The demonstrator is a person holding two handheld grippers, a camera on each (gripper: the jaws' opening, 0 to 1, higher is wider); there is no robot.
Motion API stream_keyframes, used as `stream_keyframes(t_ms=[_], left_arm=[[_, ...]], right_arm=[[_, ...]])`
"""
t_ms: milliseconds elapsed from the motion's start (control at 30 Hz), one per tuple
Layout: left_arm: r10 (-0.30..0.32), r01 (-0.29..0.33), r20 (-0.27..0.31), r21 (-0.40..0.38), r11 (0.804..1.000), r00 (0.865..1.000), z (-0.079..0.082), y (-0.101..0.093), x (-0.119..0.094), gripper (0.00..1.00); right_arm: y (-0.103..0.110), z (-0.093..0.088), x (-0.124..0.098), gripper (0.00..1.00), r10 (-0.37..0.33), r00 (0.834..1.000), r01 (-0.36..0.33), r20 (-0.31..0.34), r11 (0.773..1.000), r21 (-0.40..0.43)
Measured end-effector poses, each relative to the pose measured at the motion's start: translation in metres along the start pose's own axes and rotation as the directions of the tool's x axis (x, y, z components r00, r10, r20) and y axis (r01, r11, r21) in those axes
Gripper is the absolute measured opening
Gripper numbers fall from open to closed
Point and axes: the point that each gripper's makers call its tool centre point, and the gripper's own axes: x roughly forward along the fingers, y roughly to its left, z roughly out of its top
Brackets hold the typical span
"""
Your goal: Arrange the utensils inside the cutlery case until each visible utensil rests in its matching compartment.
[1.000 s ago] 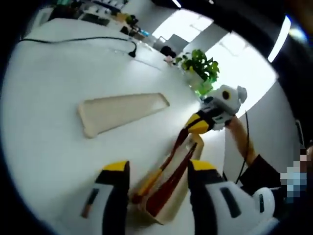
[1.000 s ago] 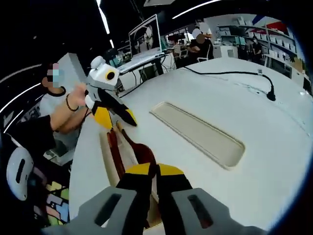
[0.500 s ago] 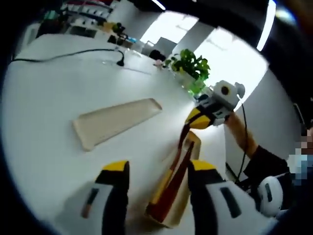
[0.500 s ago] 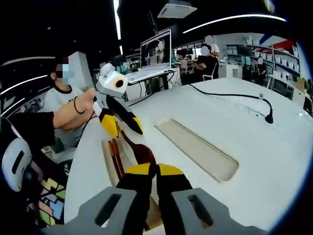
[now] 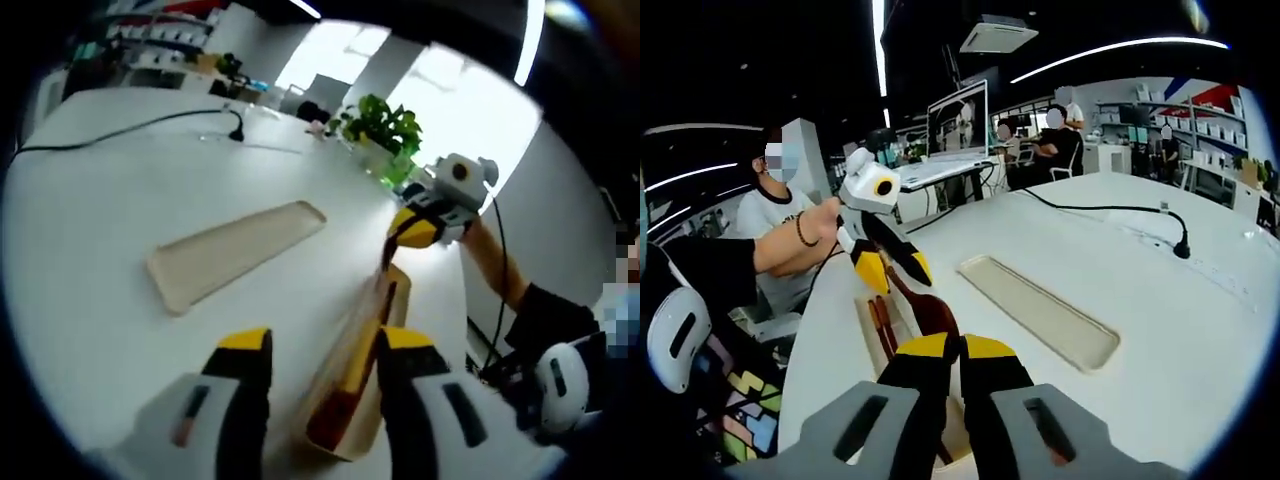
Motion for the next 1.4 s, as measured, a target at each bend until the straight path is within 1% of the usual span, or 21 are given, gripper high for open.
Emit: stream_keyframes(t_ms=[167,300,367,467,567,633,700,767,833,867,900,967,1033,1200,1300,1400], left_arm=[[-0.018,0.018,0.005,0.026,1.0,1.0,0.0,-0.007,-0.002,0.34],[-0.037,0.036,0.007,0.065,0.997,0.999,-0.002,-0.015,-0.005,0.26],[-0.043,0.042,0.012,0.082,0.996,0.999,-0.003,-0.021,-0.006,0.25],[-0.036,0.034,0.014,0.122,0.992,0.999,-0.004,-0.025,-0.008,0.24],[-0.016,0.012,0.019,0.175,0.985,1.0,-0.006,-0.028,-0.011,0.24],[-0.007,0.002,0.021,0.222,0.975,1.0,-0.009,-0.032,-0.012,0.23],[0.01,-0.016,0.025,0.253,0.967,1.0,-0.012,-0.033,-0.013,0.24],[0.026,-0.029,0.014,0.286,0.958,1.0,-0.017,-0.034,-0.014,0.24],[0.068,-0.065,0.001,0.321,0.945,0.998,-0.021,-0.03,-0.016,0.25],[0.088,-0.082,-0.002,0.357,0.93,0.996,-0.022,-0.029,-0.018,0.26],[0.102,-0.092,-0.005,0.381,0.92,0.995,-0.023,-0.028,-0.019,0.26],[0.119,-0.104,-0.014,0.401,0.91,0.993,-0.027,-0.028,-0.019,0.26],[0.131,-0.109,-0.024,0.421,0.901,0.991,-0.03,-0.027,-0.019,0.27],[0.153,-0.119,-0.043,0.439,0.891,0.987,-0.04,-0.022,-0.021,0.29],[0.179,-0.144,-0.035,0.456,0.878,0.983,-0.039,-0.017,-0.023,0.29],[0.183,-0.15,-0.027,0.463,0.874,0.983,-0.038,-0.018,-0.025,0.32]], right_arm=[[0.002,0.0,-0.004,0.01,0.001,1.0,-0.001,0.013,1.0,0.002],[0.006,-0.001,-0.007,0.01,0.01,1.0,-0.01,0.018,1.0,0.011],[0.007,-0.002,-0.009,0.01,0.011,1.0,-0.011,0.021,1.0,0.011],[0.01,-0.004,-0.011,0.01,0.02,1.0,-0.02,0.019,1.0,0.019],[0.013,-0.006,-0.014,0.01,0.028,0.999,-0.029,0.017,0.999,0.042],[0.016,-0.009,-0.015,0.01,0.036,0.999,-0.036,0.014,0.998,0.056],[0.019,-0.013,-0.015,0.01,0.049,0.999,-0.05,0.011,0.995,0.082],[0.021,-0.017,-0.016,0.01,0.06,0.998,-0.06,0.004,0.992,0.111],[0.022,-0.02,-0.018,0.01,0.065,0.998,-0.064,-0.003,0.99,0.123],[0.023,-0.022,-0.018,0.01,0.068,0.998,-0.067,-0.007,0.989,0.133],[0.023,-0.023,-0.019,0.01,0.073,0.997,-0.07,-0.01,0.987,0.146],[0.02,-0.024,-0.021,0.01,0.078,0.997,-0.074,-0.016,0.981,0.177],[0.022,-0.026,-0.02,0.01,0.091,0.996,-0.086,-0.021,0.979,0.184],[0.025,-0.029,-0.017,0.01,0.108,0.994,-0.1,-0.028,0.974,0.202],[0.026,-0.032,-0.014,0.01,0.117,0.993,-0.108,-0.031,0.97,0.218],[0.028,-0.033,-0.013,0.01,0.127,0.991,-0.117,-0.031,0.967,0.228]])
